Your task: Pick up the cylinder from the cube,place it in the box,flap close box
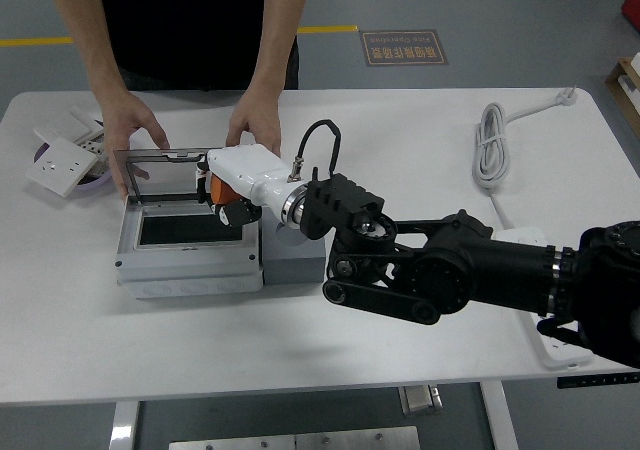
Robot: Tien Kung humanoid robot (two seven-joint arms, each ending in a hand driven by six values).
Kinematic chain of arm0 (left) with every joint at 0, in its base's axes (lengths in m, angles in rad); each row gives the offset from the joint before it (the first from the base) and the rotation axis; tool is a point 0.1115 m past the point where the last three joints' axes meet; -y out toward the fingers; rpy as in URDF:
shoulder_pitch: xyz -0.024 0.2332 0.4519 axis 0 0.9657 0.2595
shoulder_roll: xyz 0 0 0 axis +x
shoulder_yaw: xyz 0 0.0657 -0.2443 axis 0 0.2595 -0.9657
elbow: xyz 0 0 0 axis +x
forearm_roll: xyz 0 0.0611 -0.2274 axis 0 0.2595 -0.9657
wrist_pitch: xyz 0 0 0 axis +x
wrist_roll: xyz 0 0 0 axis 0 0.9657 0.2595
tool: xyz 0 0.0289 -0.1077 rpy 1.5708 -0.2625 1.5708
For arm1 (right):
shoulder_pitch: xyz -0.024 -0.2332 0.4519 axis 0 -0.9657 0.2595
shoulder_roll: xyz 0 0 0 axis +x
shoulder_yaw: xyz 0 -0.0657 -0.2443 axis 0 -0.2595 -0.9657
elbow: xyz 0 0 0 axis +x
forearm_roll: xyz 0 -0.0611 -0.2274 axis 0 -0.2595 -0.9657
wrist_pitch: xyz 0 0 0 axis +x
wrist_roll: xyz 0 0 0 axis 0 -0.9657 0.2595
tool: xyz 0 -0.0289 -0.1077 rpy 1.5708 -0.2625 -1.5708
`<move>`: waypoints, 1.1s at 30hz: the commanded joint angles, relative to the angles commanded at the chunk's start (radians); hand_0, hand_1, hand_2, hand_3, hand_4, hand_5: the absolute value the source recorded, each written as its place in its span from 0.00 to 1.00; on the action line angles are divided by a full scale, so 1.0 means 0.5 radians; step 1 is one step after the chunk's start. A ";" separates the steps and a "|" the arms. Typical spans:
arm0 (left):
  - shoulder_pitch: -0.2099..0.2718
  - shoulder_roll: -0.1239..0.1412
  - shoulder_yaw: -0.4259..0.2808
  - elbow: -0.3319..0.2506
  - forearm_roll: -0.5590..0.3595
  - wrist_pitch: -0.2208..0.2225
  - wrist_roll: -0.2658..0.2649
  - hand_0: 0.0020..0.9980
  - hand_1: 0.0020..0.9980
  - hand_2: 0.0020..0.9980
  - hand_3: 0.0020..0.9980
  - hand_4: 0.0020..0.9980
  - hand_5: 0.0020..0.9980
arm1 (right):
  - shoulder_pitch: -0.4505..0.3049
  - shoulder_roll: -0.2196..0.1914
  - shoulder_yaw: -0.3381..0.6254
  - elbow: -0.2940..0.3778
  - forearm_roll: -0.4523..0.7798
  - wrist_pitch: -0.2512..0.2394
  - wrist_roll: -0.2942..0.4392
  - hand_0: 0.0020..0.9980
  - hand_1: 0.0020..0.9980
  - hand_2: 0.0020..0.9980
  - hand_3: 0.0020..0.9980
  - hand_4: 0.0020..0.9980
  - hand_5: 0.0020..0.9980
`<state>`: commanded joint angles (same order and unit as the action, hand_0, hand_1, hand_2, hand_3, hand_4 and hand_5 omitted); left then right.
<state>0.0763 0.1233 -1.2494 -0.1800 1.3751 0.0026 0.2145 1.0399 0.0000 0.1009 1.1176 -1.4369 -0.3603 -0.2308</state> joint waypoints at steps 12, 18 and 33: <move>-0.007 -0.004 -0.009 0.000 0.022 -0.001 0.003 0.92 0.85 0.86 0.95 0.00 0.00 | -0.026 0.000 -0.002 -0.020 0.482 -0.258 0.388 0.09 0.21 0.29 0.28 0.00 0.00; -0.011 -0.003 -0.012 0.000 0.028 -0.002 0.002 0.92 0.85 0.86 0.95 0.00 0.00 | -0.037 0.000 -0.014 -0.031 0.580 -0.265 0.451 0.09 0.22 0.29 0.28 0.00 0.00; -0.017 -0.011 -0.016 0.000 0.043 -0.004 0.002 0.92 0.85 0.86 0.95 0.00 0.00 | -0.136 0.000 -0.076 -0.069 1.142 -0.151 0.889 0.34 0.36 0.39 0.33 0.00 0.00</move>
<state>0.0680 0.1177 -1.2572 -0.1800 1.3968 0.0004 0.2157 0.9719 0.0000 0.0630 1.0834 -0.8658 -0.4356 0.2139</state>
